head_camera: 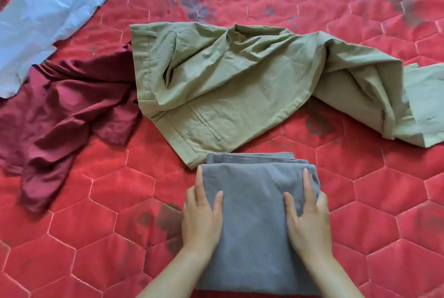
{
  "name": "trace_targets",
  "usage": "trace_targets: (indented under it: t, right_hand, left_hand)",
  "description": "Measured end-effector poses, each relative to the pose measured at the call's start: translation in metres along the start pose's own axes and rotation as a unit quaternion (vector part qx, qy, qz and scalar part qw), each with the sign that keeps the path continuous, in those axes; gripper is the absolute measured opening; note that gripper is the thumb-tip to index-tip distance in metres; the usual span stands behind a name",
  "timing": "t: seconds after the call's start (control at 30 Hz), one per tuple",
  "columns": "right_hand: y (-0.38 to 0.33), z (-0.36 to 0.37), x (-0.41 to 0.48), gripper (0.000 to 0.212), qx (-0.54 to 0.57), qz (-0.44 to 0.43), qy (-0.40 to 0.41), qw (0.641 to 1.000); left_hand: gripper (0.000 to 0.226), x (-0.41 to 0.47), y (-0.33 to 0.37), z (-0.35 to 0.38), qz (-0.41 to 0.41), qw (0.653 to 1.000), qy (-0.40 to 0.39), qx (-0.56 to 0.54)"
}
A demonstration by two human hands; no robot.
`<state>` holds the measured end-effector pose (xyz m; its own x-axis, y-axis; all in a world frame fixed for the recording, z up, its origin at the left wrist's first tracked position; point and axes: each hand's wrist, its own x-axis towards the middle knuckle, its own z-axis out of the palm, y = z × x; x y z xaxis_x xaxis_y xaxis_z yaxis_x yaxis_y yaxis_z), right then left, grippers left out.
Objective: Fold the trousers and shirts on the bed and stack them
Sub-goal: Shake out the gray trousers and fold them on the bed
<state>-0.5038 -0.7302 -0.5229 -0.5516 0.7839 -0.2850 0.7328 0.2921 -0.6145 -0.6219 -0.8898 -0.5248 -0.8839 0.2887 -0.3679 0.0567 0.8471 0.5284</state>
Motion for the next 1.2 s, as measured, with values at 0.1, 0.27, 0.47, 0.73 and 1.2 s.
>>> trace_targets:
  t: [0.1, 0.27, 0.47, 0.73, 1.2]
  right_hand:
    - [-0.001, -0.002, -0.004, 0.073, 0.013, 0.01, -0.05, 0.999]
    - [0.004, -0.014, -0.009, 0.07, 0.072, 0.009, -0.077, 0.994]
    - [0.012, -0.081, -0.003, 0.059, 0.127, 0.042, -0.012, 0.991]
    - [0.095, -0.271, 0.052, 0.061, 0.08, 0.033, 0.081, 0.993]
    - [0.295, -0.479, 0.19, 0.061, -0.058, 0.097, 0.006, 0.994]
  left_hand:
    - [0.072, -0.002, 0.001, 0.006, -0.033, 0.999, -0.032, -0.001]
    - [0.067, -0.003, 0.011, -0.006, -0.022, 0.998, -0.053, -0.005]
    - [0.067, -0.022, 0.088, -0.018, 0.065, 0.996, -0.054, -0.039]
    - [0.081, -0.07, 0.268, 0.048, 0.123, 0.974, -0.164, -0.095]
    - [0.082, -0.135, 0.487, 0.239, 0.114, 0.972, -0.206, -0.021]
